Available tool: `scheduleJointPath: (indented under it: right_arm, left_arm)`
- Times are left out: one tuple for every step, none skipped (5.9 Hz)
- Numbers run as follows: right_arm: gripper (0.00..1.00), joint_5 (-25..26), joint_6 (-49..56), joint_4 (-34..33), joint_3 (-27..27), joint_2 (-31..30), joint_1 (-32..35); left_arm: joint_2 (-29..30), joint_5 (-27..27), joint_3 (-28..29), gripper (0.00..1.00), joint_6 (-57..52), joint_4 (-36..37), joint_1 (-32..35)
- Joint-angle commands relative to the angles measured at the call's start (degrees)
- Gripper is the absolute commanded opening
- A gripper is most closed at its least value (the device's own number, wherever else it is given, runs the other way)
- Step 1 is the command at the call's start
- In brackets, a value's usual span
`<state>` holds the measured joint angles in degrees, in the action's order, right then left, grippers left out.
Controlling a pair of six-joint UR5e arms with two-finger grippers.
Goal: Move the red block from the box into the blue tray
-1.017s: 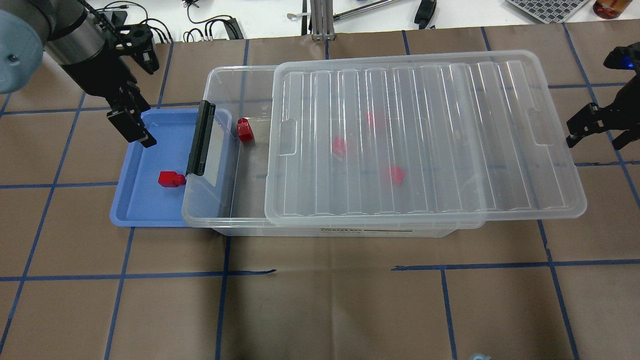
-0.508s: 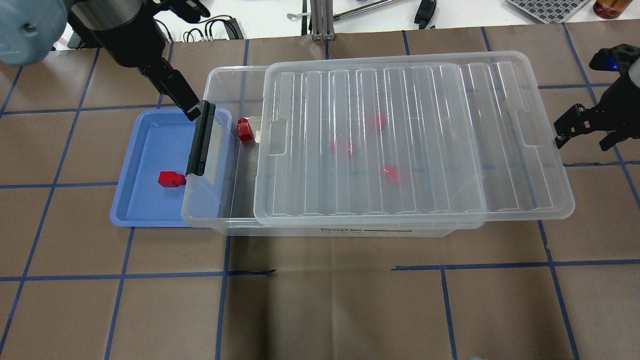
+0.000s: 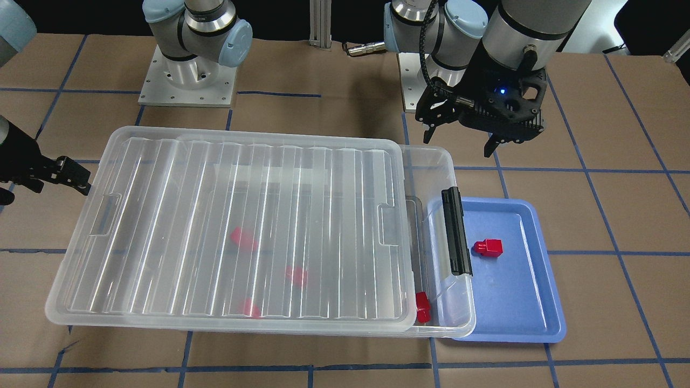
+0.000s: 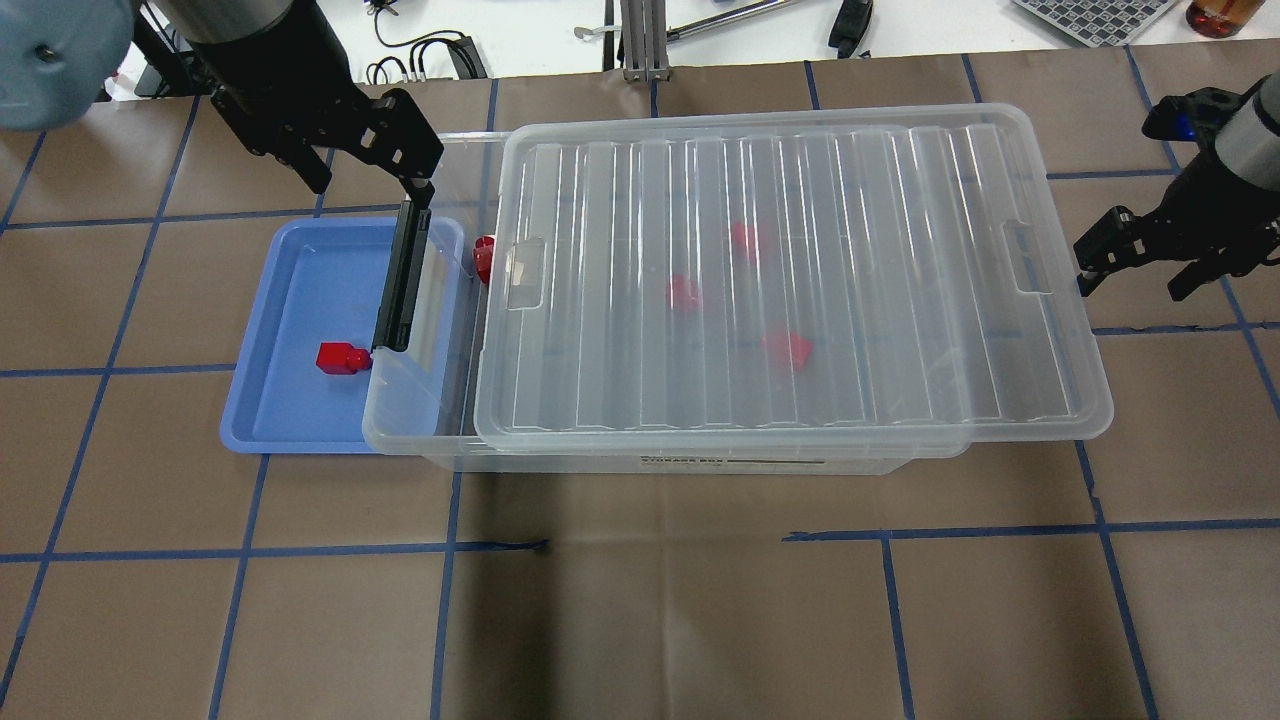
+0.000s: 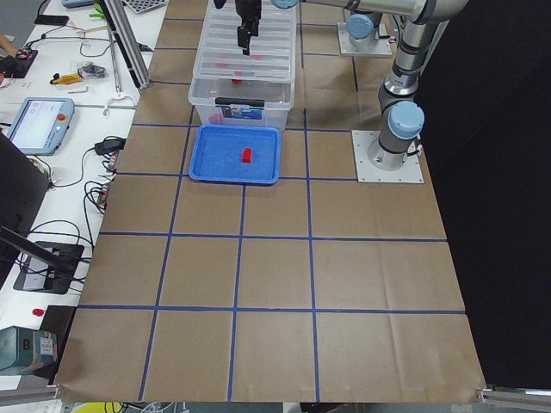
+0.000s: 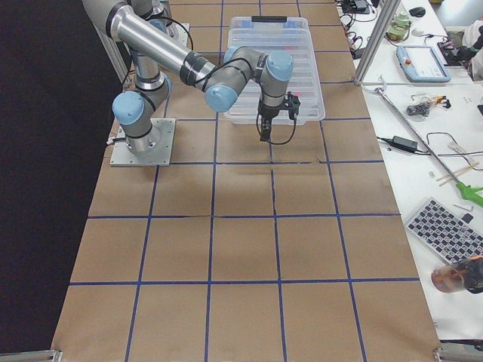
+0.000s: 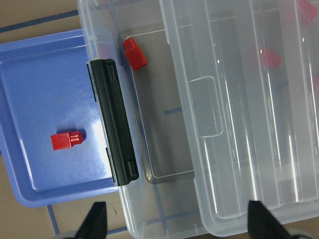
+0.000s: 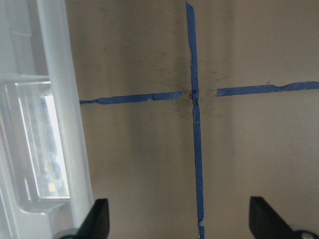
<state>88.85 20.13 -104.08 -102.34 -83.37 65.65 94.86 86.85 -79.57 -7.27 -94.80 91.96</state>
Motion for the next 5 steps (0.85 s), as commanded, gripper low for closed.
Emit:
scheduleJointPath:
  right_arm:
    - [1.0,0.01,-2.27,0.02,-0.06,-0.13,2.1]
    - [1.0,0.01,-2.81,0.02,-0.06,-0.13,2.98]
    - [1.0,-0.25,-3.68,0.8,-0.06,-0.13,3.25]
    - [1.0,-1.56,-4.21,1.68,-0.06,-0.13,3.26]
    - [1.0,-1.57,-4.57,1.78,-0.06,-0.13,3.87]
  left_arm:
    - [-1.86,0.16,-0.06,0.99,6.72,-0.21,0.06]
    - [-3.53,0.25,-1.54,0.99,6.65,-0.12,-0.12]
    - [-3.72,-0.01,-1.64,0.99,6.74,0.93,-1.16]
    - [-3.63,0.25,-1.91,0.99,6.74,2.07,-1.26]
    - [-3.81,-0.01,-1.73,0.99,5.78,2.69,-2.13]
